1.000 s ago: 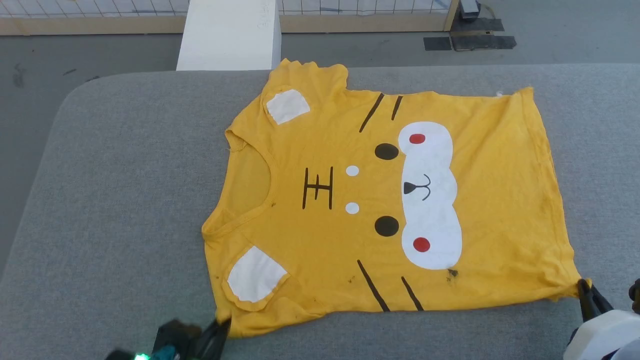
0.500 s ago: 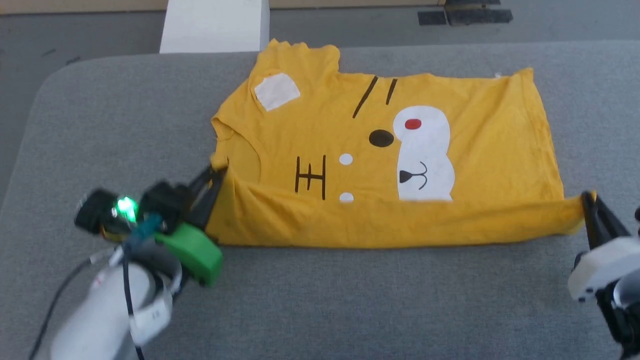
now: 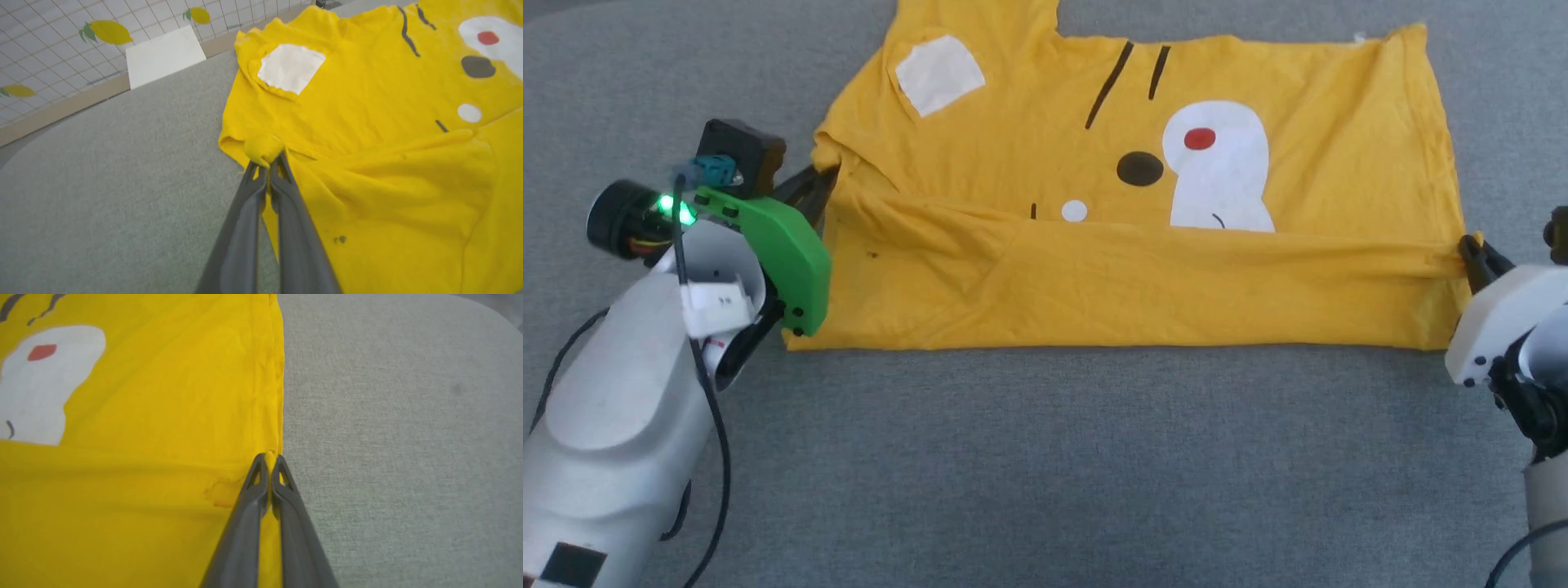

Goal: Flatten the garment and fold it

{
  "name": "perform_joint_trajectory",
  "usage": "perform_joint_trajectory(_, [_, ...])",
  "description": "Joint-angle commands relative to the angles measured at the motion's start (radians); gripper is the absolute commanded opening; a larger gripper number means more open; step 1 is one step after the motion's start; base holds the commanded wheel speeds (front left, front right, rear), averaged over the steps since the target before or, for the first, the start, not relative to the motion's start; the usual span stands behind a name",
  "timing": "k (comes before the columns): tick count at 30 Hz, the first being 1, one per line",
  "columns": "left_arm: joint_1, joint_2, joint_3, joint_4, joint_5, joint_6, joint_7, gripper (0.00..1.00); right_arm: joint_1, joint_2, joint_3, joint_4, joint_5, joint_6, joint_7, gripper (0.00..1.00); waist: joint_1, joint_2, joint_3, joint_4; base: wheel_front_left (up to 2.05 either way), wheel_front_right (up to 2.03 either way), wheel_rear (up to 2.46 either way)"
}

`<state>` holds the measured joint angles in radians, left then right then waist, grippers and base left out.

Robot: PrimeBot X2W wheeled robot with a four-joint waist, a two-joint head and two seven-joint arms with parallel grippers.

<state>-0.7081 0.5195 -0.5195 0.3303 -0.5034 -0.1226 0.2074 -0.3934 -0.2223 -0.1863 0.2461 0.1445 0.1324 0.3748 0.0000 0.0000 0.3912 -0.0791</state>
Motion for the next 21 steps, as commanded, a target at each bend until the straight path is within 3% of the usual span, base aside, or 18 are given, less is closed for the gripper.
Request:
perform_joint_trajectory(1, [-0.016, 0.006, -0.004, 0.033, -0.040, -0.004, 0.038, 0.00, -0.026, 0.006, 0.000, 0.018, 0.011, -0.002, 0.029, 0.00, 0.0000, 0.0000, 0.043, -0.022, 0.00, 0.00, 0.00])
perform_joint_trajectory(7, [0.022, -0.004, -0.020, 0.135, -0.223, -0.007, 0.285, 0.00, -0.073, 0.012, 0.008, 0.087, 0.022, -0.002, 0.205, 0.00, 0.0000, 0.0000, 0.057, -0.031, 0.00, 0.00, 0.00])
perform_joint_trajectory(10, [0.057, -0.015, -0.010, 0.138, -0.287, 0.002, 0.349, 0.00, -0.077, 0.021, -0.001, 0.092, 0.034, -0.002, 0.283, 0.00, 0.0000, 0.0000, 0.047, -0.026, 0.00, 0.00, 0.00])
perform_joint_trajectory(11, [0.064, -0.017, -0.003, 0.133, -0.293, 0.008, 0.341, 0.30, -0.077, 0.024, -0.005, 0.085, 0.038, -0.002, 0.292, 0.00, 0.0000, 0.0000, 0.042, -0.025, 0.00, 0.00, 0.00])
perform_joint_trajectory(12, [0.071, -0.018, 0.009, 0.121, -0.291, 0.019, 0.309, 0.65, -0.076, 0.029, -0.011, 0.073, 0.043, -0.002, 0.291, 0.06, 0.0000, 0.0000, 0.035, -0.023, 0.00, 0.00, 0.00])
perform_joint_trajectory(13, [0.077, -0.021, 0.022, 0.111, -0.286, 0.030, 0.269, 1.00, -0.072, 0.032, -0.015, 0.063, 0.046, -0.002, 0.286, 0.36, 0.0000, 0.0000, 0.028, -0.021, 0.00, 0.00, 0.00])
perform_joint_trajectory(14, [0.086, -0.026, 0.037, 0.097, -0.274, 0.043, 0.206, 1.00, -0.064, 0.035, -0.016, 0.050, 0.051, -0.002, 0.279, 0.62, 0.0000, 0.0000, 0.018, -0.018, 0.00, 0.00, 0.00])
perform_joint_trajectory(15, [0.093, -0.029, 0.046, 0.085, -0.253, 0.059, 0.146, 1.00, -0.055, 0.037, -0.016, 0.039, 0.055, -0.002, 0.267, 1.00, 0.0000, 0.0000, 0.006, -0.015, 0.00, 0.00, 0.00])
perform_joint_trajectory(18, [0.135, -0.051, 0.075, 0.056, -0.176, 0.126, -0.079, 1.00, -0.014, 0.040, -0.018, -0.002, 0.066, -0.002, 0.185, 1.00, 0.0000, 0.0000, -0.038, -0.006, 0.00, 0.00, 0.00])
perform_joint_trajectory(21, [0.195, -0.085, 0.096, 0.031, -0.141, 0.182, -0.240, 1.00, 0.033, 0.042, -0.015, -0.032, 0.077, -0.002, 0.089, 1.00, 0.0000, 0.0000, -0.081, 0.003, 0.00, 0.00, 0.00])
